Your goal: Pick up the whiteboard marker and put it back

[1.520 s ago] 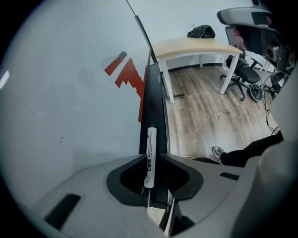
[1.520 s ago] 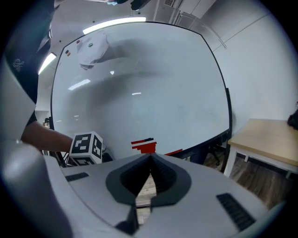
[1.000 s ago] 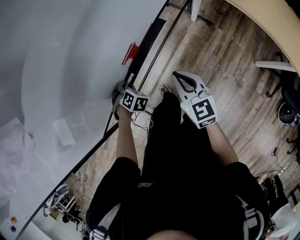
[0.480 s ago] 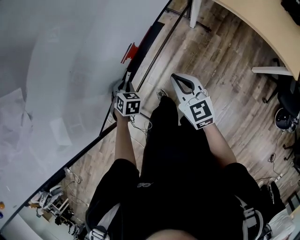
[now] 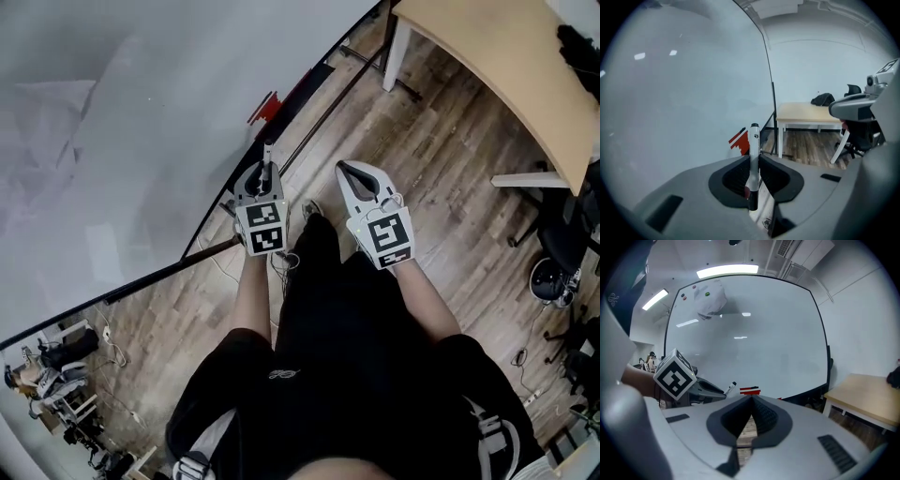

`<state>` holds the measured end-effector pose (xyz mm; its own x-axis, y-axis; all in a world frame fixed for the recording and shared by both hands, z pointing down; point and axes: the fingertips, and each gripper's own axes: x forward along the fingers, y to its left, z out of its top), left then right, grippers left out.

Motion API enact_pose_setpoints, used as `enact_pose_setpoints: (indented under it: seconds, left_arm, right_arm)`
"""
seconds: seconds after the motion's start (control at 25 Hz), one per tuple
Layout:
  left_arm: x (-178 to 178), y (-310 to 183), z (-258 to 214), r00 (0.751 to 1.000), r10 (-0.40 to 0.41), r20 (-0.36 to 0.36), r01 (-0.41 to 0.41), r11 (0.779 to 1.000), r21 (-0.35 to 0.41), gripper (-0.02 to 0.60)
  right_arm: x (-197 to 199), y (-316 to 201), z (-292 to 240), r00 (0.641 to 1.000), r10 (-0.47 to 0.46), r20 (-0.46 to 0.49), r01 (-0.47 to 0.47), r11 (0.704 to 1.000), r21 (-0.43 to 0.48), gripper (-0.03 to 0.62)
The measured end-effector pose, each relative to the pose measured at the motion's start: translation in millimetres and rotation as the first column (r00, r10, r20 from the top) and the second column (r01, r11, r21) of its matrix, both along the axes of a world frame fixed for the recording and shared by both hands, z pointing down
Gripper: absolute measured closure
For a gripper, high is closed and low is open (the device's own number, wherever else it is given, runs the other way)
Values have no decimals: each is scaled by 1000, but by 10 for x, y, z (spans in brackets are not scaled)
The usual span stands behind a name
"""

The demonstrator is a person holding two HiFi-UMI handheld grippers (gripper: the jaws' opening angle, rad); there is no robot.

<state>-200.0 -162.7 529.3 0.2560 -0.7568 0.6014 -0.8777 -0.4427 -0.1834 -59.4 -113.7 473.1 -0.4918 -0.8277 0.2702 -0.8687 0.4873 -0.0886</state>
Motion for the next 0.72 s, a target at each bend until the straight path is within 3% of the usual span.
enact_pose_setpoints:
  seconds: [0.4,0.72]
  left_arm:
    - [367,691,-529,987,-84,-134,106,981,160,515]
    - [443,1025,-976,971,-100,-215,156,953,261,515]
  right_arm:
    - [169,489,-259,998,-58,8,57,997,55,592]
    - [356,644,-465,1000,-5,24,2,994,108,592]
